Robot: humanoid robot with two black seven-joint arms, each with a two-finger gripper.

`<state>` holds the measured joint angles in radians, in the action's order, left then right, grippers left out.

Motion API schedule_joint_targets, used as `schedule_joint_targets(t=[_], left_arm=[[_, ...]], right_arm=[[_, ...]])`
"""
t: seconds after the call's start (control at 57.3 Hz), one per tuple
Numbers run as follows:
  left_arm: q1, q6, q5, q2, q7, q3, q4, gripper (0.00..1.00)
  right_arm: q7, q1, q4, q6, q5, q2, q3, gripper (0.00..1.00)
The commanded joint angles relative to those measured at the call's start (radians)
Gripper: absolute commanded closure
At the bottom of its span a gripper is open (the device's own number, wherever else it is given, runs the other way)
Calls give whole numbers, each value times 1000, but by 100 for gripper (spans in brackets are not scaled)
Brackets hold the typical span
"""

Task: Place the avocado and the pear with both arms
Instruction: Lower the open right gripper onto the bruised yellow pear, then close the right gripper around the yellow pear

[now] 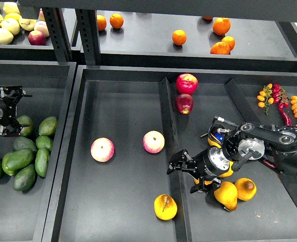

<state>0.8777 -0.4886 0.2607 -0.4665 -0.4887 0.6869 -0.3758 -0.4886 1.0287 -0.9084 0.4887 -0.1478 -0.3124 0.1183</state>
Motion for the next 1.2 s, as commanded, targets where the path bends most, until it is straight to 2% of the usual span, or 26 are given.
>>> schedule_joint_targets(t=[0.0, 1.186], left_arm=[[-3, 0, 0, 2, 0, 8, 0, 0], [-14, 0, 0, 22, 0, 8, -8, 0]], right_arm=[[0, -2, 16, 0, -10, 35, 11, 0], [0, -82, 37, 0, -88, 119, 46, 0]])
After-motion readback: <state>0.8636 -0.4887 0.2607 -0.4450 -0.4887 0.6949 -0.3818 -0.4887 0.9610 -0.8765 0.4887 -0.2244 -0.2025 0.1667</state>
